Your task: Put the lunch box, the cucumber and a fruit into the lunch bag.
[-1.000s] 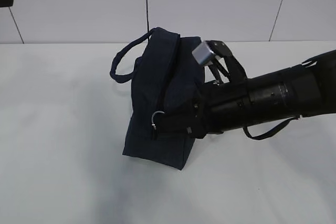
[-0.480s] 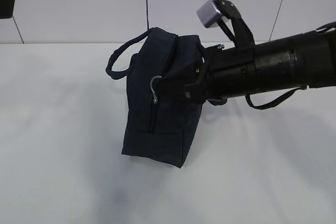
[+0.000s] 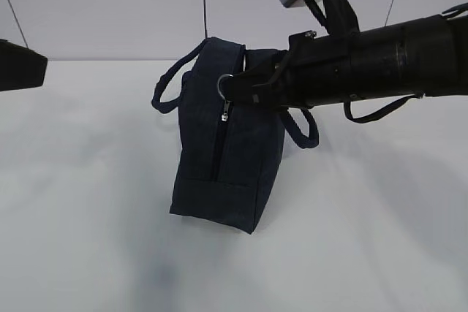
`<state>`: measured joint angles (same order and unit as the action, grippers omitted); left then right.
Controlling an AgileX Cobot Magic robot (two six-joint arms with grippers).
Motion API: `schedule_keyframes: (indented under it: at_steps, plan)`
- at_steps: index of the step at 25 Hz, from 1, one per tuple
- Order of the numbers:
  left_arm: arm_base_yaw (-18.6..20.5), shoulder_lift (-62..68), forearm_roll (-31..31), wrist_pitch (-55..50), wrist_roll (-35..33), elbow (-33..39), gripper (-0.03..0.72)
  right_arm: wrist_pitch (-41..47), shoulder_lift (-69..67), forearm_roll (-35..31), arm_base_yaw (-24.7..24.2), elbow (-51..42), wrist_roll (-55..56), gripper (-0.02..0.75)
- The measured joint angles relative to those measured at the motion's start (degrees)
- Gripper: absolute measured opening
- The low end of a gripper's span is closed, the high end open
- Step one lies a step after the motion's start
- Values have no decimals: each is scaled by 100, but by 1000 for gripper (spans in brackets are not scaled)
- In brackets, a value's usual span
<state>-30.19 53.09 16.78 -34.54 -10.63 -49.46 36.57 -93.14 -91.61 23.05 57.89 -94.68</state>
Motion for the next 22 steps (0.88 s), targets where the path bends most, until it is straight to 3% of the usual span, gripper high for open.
schedule_keyframes:
  at_steps: [7, 12, 22]
  plan:
    - [0, 532, 105, 600, 0, 244, 362, -9, 0, 0, 0, 0, 0, 7]
    - [0, 989, 70, 1571, -55, 427, 362, -46, 0, 0, 0, 0, 0, 7]
    - [-59, 2129, 57, 2259, -414, 463, 362, -253, 0, -10, 0, 0, 61, 7]
